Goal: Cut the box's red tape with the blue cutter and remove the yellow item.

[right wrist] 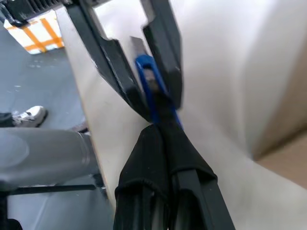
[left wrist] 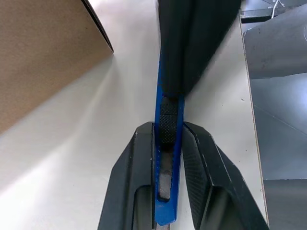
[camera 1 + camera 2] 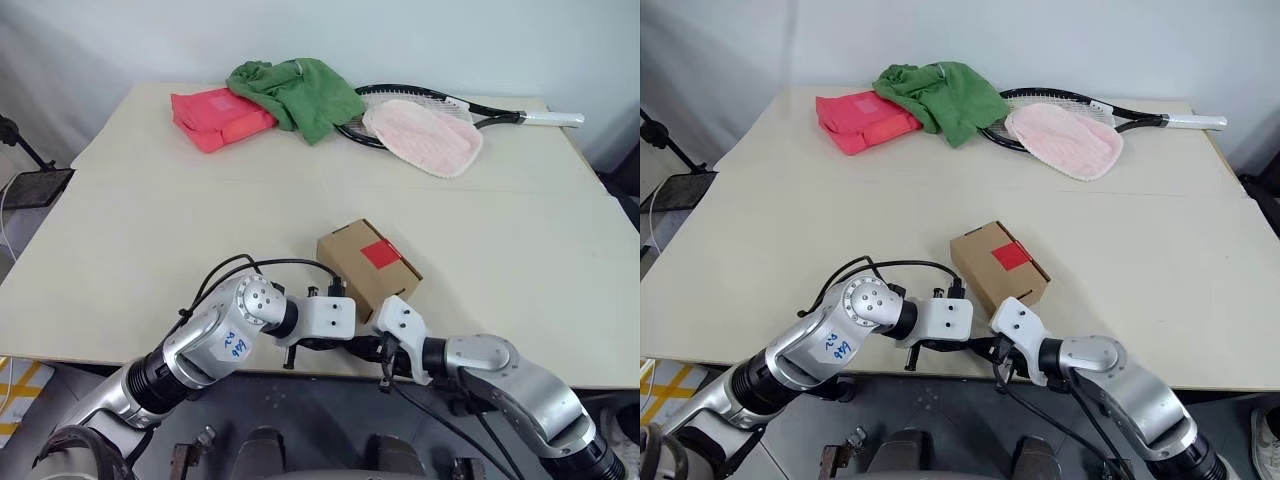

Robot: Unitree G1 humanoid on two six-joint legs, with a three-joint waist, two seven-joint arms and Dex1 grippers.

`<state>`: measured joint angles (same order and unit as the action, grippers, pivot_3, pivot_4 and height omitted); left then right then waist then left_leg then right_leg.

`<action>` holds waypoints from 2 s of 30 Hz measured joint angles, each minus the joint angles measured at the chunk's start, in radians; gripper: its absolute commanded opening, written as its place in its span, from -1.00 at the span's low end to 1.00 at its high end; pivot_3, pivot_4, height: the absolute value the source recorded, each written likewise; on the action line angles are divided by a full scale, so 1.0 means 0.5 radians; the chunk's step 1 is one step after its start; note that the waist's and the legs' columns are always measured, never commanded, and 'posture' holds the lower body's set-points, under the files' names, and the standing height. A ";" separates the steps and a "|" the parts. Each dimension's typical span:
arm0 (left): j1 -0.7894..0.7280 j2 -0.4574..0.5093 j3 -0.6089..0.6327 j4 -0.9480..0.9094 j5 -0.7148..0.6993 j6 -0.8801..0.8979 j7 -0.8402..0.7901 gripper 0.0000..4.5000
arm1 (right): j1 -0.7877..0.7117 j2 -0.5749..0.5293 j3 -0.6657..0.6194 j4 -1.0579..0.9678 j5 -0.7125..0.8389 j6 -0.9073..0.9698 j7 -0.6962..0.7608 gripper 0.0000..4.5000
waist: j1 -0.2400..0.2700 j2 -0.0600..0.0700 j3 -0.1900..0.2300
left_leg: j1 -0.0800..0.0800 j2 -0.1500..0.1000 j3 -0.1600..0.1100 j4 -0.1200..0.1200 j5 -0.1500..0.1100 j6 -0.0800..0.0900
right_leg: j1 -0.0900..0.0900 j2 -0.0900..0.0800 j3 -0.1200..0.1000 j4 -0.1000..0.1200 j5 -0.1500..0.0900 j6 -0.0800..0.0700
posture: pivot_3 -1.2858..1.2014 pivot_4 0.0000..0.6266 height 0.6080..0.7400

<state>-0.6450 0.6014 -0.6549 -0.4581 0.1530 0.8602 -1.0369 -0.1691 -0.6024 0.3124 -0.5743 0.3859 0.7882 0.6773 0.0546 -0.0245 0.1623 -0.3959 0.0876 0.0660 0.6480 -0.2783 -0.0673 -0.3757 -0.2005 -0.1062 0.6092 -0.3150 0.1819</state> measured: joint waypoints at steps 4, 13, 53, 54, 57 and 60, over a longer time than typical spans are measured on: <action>0.000 0.006 0.001 0.000 0.002 -0.002 0.000 -0.69 | -0.016 0.028 0.014 0.027 -0.006 0.002 0.003 -0.99 | -0.003 0.000 0.000 | 0.000 0.000 0.000 0.000 0.000 0.000 | 0.000 0.000 0.000 0.001 0.000 0.000 | 0.03 -0.52 1.00; 0.175 0.138 0.165 0.048 -0.083 -0.469 0.000 -0.69 | 0.279 -0.216 -0.641 -0.279 0.655 0.389 0.106 -0.72 | -0.003 0.004 0.003 | -0.006 0.000 0.000 -0.001 -0.002 0.000 | -0.005 0.000 -0.001 -0.005 0.000 0.000 | 0.03 -0.52 1.00; 0.208 -0.160 0.646 0.404 -0.406 -1.889 0.015 -0.69 | -0.385 -0.947 -0.455 0.081 3.137 0.234 -1.671 0.99 | -0.004 0.007 0.019 | -0.020 0.001 0.001 0.024 -0.013 0.010 | -0.003 -0.001 -0.002 -0.013 0.009 0.007 | 0.03 -0.52 1.00; 0.207 -0.160 0.645 0.404 -0.406 -1.887 0.015 -0.69 | -0.389 -0.947 -0.452 0.082 3.137 0.245 -1.670 0.99 | -0.004 0.007 0.019 | -0.020 0.001 0.001 0.024 -0.013 0.010 | -0.003 0.000 -0.002 -0.013 0.009 0.007 | 0.03 -0.52 1.00; 0.200 -0.158 0.645 0.404 -0.405 -1.874 0.011 -0.69 | -0.390 -0.966 -0.422 0.082 3.137 0.277 -1.649 0.99 | -0.003 0.007 0.020 | -0.021 0.001 0.001 0.024 -0.013 0.010 | -0.003 0.000 -0.002 -0.014 0.009 0.007 | 0.03 -0.52 1.00; 0.199 -0.157 0.643 0.404 -0.401 -1.870 0.001 -0.69 | -0.391 -0.971 -0.415 0.094 3.137 0.304 -1.633 0.99 | -0.004 0.007 0.020 | -0.020 0.001 0.001 0.024 -0.013 0.010 | -0.003 0.000 -0.002 -0.014 0.009 0.007 | 0.03 -0.52 1.00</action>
<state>-0.5456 0.5227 -0.3331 -0.2563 -0.0476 -0.0746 -1.0364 -0.3646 -1.0881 0.1052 -0.5272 1.9544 0.9404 -0.1391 0.0527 -0.0209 0.1721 -0.4062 0.0882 0.0665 0.6600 -0.2848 -0.0620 -0.3774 -0.2007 -0.1070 0.6024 -0.3106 0.1855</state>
